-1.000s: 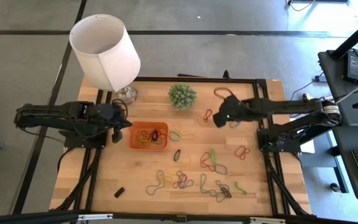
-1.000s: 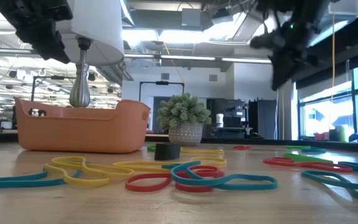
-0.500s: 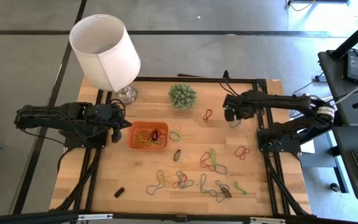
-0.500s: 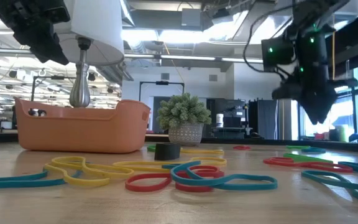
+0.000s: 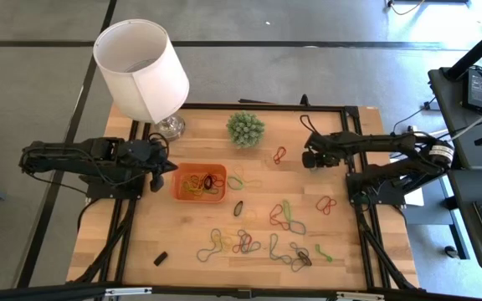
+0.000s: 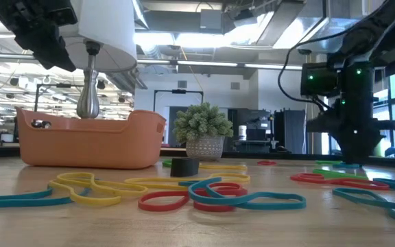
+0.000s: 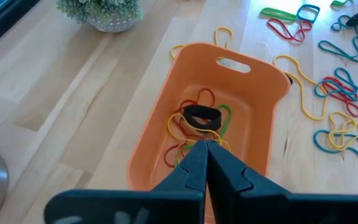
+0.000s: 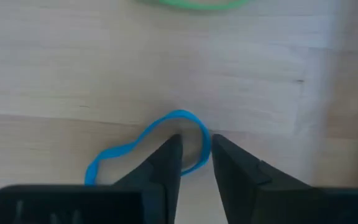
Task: Pick and place rubber bands into bin
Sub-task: Put the blue rubber band into the orange bin
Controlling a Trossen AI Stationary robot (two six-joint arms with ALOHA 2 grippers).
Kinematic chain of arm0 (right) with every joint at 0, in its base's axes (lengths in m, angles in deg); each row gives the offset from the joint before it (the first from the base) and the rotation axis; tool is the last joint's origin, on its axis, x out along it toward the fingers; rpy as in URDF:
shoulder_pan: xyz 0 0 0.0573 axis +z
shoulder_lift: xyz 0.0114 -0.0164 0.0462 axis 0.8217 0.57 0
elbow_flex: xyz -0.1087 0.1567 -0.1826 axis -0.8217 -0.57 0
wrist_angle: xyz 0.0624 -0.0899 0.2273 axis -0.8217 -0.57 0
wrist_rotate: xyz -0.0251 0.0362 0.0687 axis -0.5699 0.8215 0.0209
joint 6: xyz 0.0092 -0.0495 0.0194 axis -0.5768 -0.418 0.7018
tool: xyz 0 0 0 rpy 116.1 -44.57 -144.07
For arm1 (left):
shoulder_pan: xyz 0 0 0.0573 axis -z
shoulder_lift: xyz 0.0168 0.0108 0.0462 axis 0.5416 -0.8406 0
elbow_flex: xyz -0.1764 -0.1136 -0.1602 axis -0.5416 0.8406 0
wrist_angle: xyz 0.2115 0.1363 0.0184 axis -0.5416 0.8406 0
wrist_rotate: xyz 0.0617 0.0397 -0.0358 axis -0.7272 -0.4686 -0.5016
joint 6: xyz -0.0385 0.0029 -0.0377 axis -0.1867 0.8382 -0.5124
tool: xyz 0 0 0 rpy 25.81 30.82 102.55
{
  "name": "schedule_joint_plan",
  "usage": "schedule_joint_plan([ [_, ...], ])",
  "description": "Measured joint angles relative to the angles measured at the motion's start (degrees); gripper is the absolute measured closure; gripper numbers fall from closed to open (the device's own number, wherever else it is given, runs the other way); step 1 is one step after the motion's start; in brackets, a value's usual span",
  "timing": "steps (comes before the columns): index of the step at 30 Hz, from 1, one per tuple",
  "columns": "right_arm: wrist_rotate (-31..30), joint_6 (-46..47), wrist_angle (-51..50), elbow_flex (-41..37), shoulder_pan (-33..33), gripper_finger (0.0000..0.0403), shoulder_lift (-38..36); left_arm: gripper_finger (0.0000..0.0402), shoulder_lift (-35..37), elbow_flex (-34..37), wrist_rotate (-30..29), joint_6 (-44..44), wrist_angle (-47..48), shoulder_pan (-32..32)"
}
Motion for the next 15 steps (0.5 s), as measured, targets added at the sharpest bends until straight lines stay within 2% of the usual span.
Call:
schedule_joint_plan([
  [2, -0.2, 0.1, 0.5, -0.8, 0.2, 0.0324, -0.2, 0.0399, 0.0, 0.0, 0.0, 0.0, 0.0, 0.0],
  [7, -1.7, -0.8, 0.4, -0.4, 2.6, 0.0393, 0.0, 0.0401, 0.0, 0.0, 0.0, 0.0, 0.0, 0.0],
  [15, -2.0, -0.8, 0.2, 6.1, 8.1, 0.04, 0.3, 0.04, -0.2, 0.0, 0.0, 0.0, 0.0, 0.0],
])
